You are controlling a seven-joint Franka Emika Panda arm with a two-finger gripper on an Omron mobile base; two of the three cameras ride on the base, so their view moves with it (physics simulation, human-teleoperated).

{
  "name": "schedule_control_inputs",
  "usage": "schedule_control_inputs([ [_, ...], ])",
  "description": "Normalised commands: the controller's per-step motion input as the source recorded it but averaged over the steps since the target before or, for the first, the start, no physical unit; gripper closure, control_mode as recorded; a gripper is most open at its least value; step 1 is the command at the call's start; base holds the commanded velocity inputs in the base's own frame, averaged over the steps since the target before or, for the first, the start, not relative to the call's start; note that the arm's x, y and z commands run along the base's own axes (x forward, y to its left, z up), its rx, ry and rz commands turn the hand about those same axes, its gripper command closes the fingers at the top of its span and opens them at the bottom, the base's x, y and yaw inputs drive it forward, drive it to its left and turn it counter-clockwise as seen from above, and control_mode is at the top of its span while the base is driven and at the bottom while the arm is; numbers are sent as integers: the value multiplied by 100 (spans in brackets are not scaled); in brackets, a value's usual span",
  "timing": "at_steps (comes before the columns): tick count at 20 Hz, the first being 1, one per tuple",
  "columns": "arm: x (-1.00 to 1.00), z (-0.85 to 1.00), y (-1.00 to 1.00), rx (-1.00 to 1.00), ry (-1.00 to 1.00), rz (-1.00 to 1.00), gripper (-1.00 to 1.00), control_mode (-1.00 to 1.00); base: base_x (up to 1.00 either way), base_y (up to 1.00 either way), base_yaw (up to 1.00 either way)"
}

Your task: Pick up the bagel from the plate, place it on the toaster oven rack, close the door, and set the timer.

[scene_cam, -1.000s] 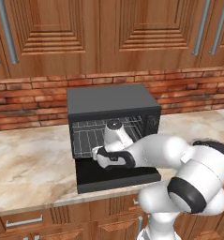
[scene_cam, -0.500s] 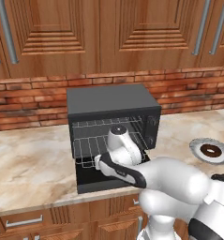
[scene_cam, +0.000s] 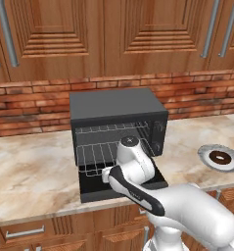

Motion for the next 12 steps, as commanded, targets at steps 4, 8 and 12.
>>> schedule_control_inputs([
  [4, -34, 19, 0, 0, -5, 0, 100, -100, 0, 0, 0],
  [8, -25, 51, 0, 0, -7, 0, 100, -100, 0, 0, 0],
  [12, -35, 85, 0, -1, -3, 0, 100, -100, 0, 0, 0],
])
